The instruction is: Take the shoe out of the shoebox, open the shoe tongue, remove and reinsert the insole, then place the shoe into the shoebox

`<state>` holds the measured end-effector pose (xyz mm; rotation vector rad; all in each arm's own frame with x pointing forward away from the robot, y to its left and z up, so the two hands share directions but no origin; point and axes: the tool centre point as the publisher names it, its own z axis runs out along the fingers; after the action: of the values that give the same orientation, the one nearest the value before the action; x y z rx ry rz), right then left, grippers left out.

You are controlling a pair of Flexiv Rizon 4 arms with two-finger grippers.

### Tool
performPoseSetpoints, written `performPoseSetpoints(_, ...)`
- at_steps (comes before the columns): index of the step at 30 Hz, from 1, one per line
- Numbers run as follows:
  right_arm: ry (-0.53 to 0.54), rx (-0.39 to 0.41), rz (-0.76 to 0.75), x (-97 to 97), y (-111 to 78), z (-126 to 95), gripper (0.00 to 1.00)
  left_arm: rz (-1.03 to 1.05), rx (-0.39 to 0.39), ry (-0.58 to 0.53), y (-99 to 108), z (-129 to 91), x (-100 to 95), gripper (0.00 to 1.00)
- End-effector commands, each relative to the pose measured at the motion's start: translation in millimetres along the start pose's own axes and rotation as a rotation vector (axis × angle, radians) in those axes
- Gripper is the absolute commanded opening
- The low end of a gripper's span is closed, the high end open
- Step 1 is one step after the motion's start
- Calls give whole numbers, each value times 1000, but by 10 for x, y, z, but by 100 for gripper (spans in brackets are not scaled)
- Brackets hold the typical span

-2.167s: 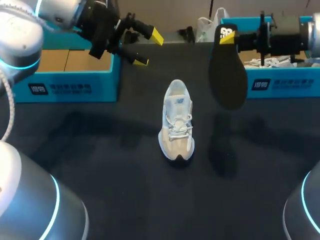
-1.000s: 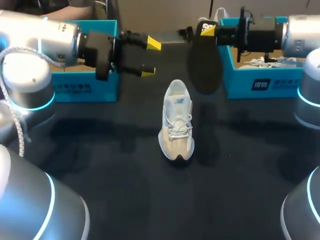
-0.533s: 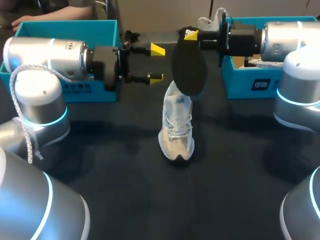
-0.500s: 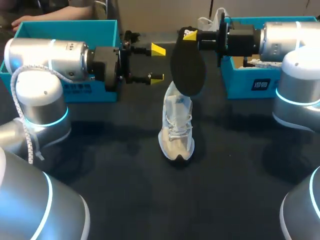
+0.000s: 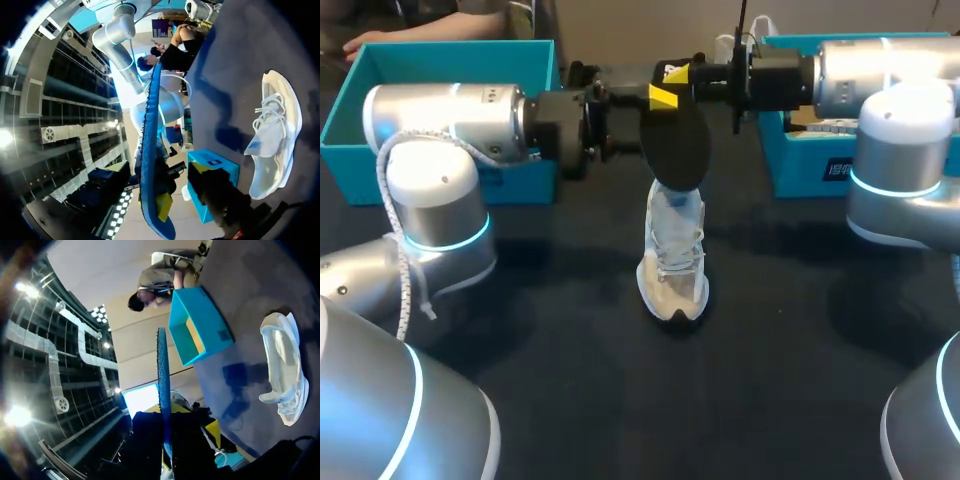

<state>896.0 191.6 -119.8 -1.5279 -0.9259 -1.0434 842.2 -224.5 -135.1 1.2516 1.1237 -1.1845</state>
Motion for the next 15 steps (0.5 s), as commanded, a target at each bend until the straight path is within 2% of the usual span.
performPoseSetpoints(1,-8,-10,5,1,0,-8,0,0,2,-5,34,51,19,41)
performPoseSetpoints(9,-17,-13,8,10,69,-49,0,-3,4,-6,0,43,28,37)
performPoseSetpoints(11,-18,-10,9,7,83,-49,0,-4,2,-9,-9,41,27,29)
performPoseSetpoints(13,-18,-10,11,-1,91,-53,0,-7,1,-11,-20,42,30,28)
performPoseSetpoints(15,-17,-11,13,-10,96,-51,0,-12,-6,-17,-28,51,35,19)
